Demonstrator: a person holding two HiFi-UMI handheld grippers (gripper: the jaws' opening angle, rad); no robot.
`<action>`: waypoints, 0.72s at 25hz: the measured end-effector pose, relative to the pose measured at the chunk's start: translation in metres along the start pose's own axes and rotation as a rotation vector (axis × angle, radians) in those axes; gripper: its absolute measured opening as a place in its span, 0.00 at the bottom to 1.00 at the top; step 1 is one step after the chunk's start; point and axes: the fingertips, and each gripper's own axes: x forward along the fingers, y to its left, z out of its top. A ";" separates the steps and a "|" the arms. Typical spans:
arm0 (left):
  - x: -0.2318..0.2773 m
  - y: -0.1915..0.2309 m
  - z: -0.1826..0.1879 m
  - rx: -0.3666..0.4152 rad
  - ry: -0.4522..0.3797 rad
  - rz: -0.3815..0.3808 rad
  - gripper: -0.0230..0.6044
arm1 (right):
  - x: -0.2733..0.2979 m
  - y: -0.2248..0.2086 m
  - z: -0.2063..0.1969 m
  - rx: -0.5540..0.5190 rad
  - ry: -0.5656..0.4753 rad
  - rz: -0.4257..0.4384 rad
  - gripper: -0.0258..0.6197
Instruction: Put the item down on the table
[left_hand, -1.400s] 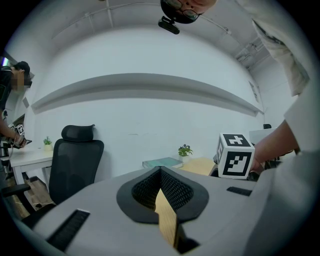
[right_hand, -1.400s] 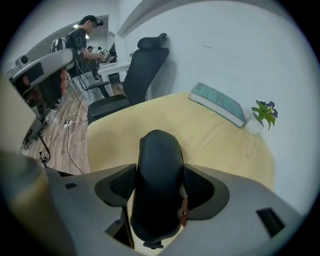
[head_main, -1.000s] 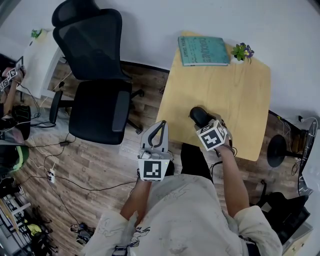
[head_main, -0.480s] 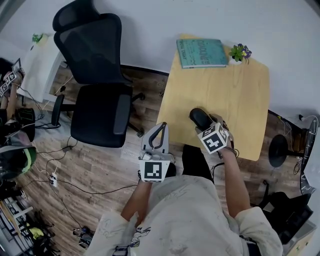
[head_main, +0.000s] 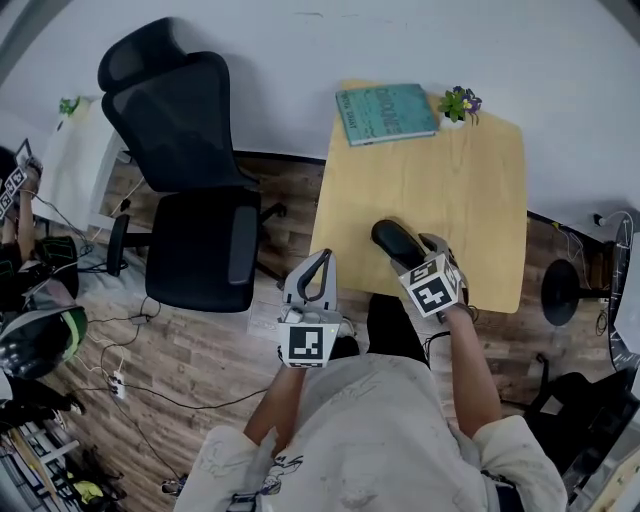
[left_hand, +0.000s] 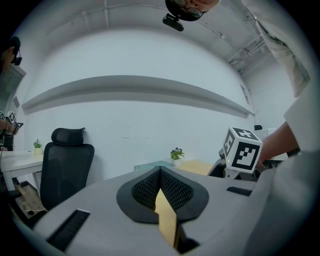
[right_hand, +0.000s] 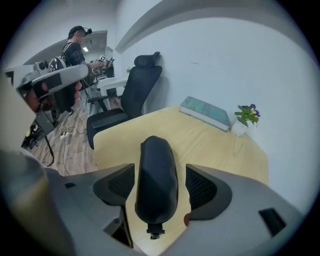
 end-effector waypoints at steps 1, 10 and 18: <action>0.000 -0.001 0.002 0.006 -0.012 -0.007 0.05 | -0.004 -0.003 0.000 0.014 -0.020 -0.023 0.55; 0.002 -0.014 0.006 0.016 -0.013 -0.057 0.05 | -0.036 -0.013 -0.009 0.146 -0.142 -0.078 0.56; 0.007 -0.022 0.010 0.026 -0.013 -0.088 0.05 | -0.063 -0.014 -0.013 0.235 -0.264 -0.143 0.55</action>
